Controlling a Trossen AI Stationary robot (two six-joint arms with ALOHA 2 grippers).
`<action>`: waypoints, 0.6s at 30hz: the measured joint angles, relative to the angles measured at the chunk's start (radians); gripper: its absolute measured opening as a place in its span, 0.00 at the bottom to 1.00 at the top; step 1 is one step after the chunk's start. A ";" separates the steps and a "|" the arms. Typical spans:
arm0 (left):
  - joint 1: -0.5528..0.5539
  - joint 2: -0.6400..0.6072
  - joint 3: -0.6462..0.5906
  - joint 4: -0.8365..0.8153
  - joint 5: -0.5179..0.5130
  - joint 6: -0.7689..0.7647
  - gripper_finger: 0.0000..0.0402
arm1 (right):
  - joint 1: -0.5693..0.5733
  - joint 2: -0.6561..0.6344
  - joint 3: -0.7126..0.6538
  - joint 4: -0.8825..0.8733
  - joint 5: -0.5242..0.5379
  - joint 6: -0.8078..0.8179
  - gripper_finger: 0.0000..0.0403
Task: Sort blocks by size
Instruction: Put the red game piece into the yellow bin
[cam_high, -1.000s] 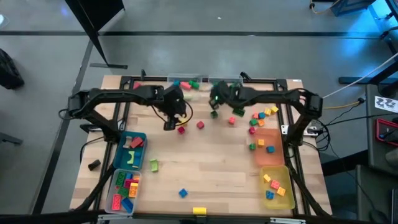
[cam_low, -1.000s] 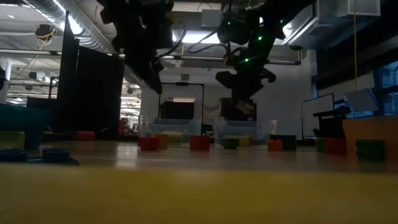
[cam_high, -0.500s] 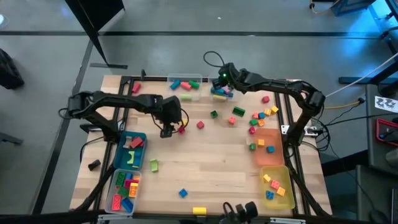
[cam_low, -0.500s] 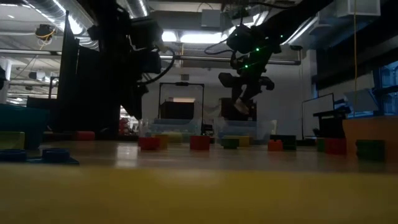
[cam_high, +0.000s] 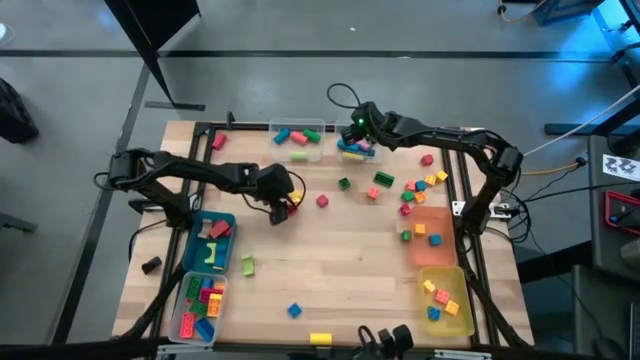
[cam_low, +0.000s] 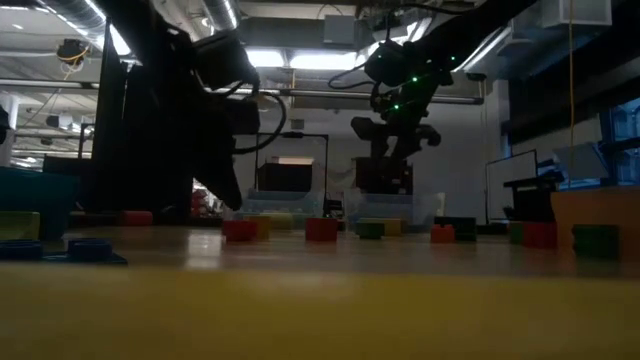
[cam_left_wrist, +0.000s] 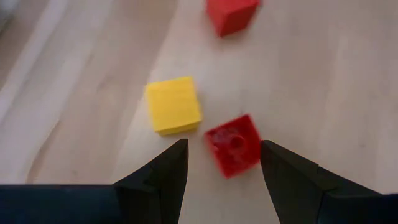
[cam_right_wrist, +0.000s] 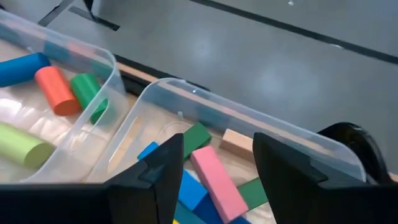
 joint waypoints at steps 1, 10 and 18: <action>0.000 0.000 -0.007 0.006 -0.013 -0.016 0.46 | 0.000 0.000 0.000 0.000 -0.010 0.000 0.48; 0.000 0.001 -0.064 0.094 -0.022 -0.073 0.46 | 0.000 0.000 0.000 0.000 -0.038 0.000 0.48; 0.000 0.001 -0.078 0.106 -0.021 -0.072 0.46 | 0.014 0.000 0.000 0.000 -0.125 0.000 0.48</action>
